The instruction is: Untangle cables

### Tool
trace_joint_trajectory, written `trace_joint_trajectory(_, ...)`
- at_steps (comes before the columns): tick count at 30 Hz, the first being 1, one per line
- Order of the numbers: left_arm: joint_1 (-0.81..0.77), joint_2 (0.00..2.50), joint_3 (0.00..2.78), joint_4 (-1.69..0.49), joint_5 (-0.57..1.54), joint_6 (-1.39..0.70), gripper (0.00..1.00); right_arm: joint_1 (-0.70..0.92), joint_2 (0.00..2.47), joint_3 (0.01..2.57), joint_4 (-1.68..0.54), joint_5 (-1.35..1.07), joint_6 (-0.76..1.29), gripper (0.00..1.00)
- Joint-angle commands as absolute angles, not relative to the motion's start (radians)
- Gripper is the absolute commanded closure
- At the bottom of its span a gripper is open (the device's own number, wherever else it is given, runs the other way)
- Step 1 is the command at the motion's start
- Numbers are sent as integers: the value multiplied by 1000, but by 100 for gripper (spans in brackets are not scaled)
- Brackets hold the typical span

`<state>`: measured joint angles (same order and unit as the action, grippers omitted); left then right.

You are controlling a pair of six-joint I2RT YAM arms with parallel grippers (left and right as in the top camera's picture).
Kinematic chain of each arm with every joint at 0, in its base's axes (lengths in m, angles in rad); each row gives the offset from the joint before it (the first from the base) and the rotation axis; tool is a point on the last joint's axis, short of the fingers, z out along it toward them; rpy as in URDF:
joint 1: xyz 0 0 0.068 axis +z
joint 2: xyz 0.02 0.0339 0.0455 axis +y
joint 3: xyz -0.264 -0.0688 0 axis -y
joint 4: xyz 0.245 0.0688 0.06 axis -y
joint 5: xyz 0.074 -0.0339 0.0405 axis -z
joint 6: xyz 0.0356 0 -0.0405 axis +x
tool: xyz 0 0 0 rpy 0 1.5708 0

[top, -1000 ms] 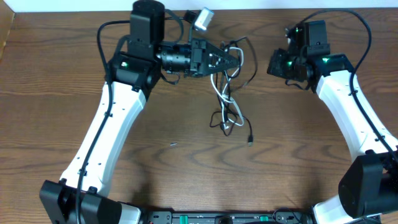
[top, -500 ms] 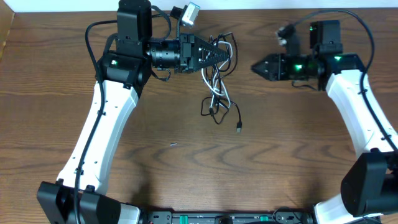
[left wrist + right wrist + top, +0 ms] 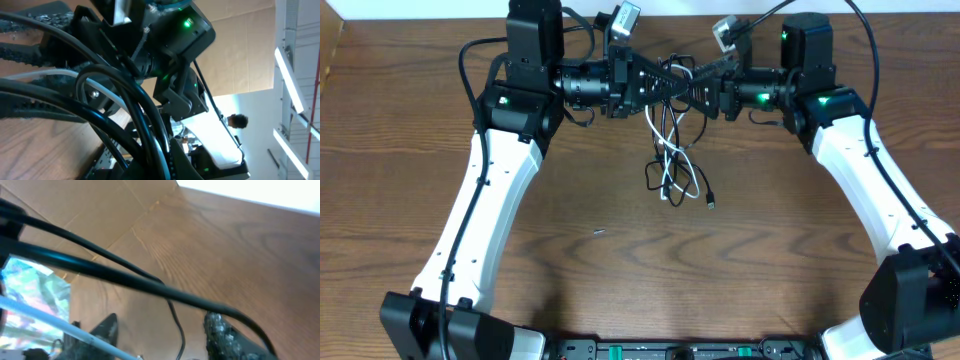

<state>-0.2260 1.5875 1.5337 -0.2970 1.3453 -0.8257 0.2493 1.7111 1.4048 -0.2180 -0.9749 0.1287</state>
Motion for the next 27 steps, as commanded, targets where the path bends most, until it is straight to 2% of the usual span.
trace_joint_trajectory(1,-226,1573,1543,-286,1369,-901,93,268,1720,1406,-190,-931,194,67)
trace_joint_trajectory(4,-225,1573,1543,-286,1369,-899,93,259,1720,1406,-231,-863,247,99)
trace_joint_trajectory(8,-226,1573,1543,-286,1327,-817,92,209,1692,1406,-436,-730,284,99)
trace_joint_trajectory(11,-226,1573,1542,-310,1253,-673,93,168,1645,1406,-616,-605,262,99)
trace_joint_trajectory(13,-226,1573,1542,-397,1150,-545,92,143,1579,1406,-743,-513,231,99)
trace_joint_trajectory(17,-226,1573,1542,-583,950,-355,87,124,1478,1406,-843,-480,197,99)
trace_joint_trajectory(19,-226,1573,1542,-686,819,-286,83,113,1428,1406,-877,-480,185,99)
trace_joint_trajectory(20,-226,1573,1542,-746,756,-246,70,103,1385,1406,-907,-480,186,99)
trace_joint_trajectory(23,-227,1575,1542,-799,747,-209,59,102,1343,1406,-941,-481,186,99)
trace_joint_trajectory(27,-237,1575,1542,-812,746,-188,57,106,1336,1406,-962,-479,183,99)
